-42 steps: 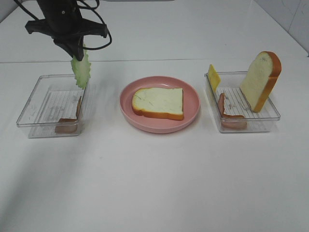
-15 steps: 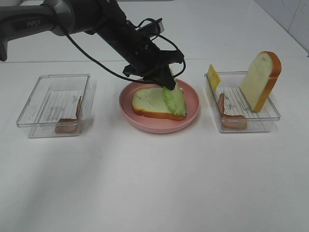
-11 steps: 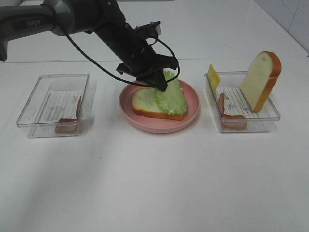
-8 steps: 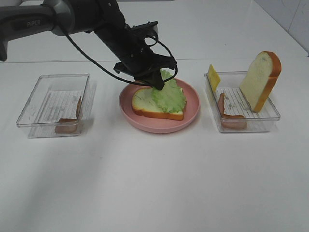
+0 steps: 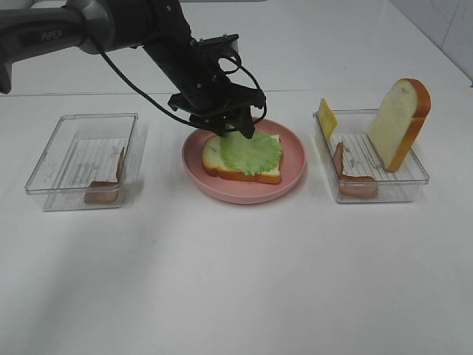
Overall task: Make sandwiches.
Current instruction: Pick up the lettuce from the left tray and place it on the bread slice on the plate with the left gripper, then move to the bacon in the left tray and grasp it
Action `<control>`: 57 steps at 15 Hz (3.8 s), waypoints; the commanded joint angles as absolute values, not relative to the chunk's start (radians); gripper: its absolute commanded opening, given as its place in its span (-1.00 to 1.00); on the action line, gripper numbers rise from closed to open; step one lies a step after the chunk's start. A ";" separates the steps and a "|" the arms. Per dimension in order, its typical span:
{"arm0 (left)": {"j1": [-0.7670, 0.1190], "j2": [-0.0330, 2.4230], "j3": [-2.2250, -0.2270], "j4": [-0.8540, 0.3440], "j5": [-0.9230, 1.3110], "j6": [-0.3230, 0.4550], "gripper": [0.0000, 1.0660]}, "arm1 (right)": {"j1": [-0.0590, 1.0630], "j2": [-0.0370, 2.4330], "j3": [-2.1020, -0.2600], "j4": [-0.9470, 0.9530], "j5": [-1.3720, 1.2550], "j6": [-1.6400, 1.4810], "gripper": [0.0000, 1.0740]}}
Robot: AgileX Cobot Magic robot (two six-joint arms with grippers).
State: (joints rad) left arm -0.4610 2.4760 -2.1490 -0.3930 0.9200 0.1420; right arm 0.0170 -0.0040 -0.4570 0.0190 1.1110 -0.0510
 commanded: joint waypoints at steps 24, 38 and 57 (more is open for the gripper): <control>-0.350 2.073 -1.794 -0.026 1.313 -0.272 0.92 | 0.012 -0.032 -0.454 0.025 1.104 -0.062 0.75; -0.350 2.258 -1.791 0.031 1.277 -0.319 0.92 | 0.012 -0.032 -0.454 0.025 1.104 -0.062 0.75; -0.350 2.258 -1.791 0.024 1.244 -0.316 -0.33 | 0.012 -0.032 -0.454 0.025 1.104 -0.062 0.75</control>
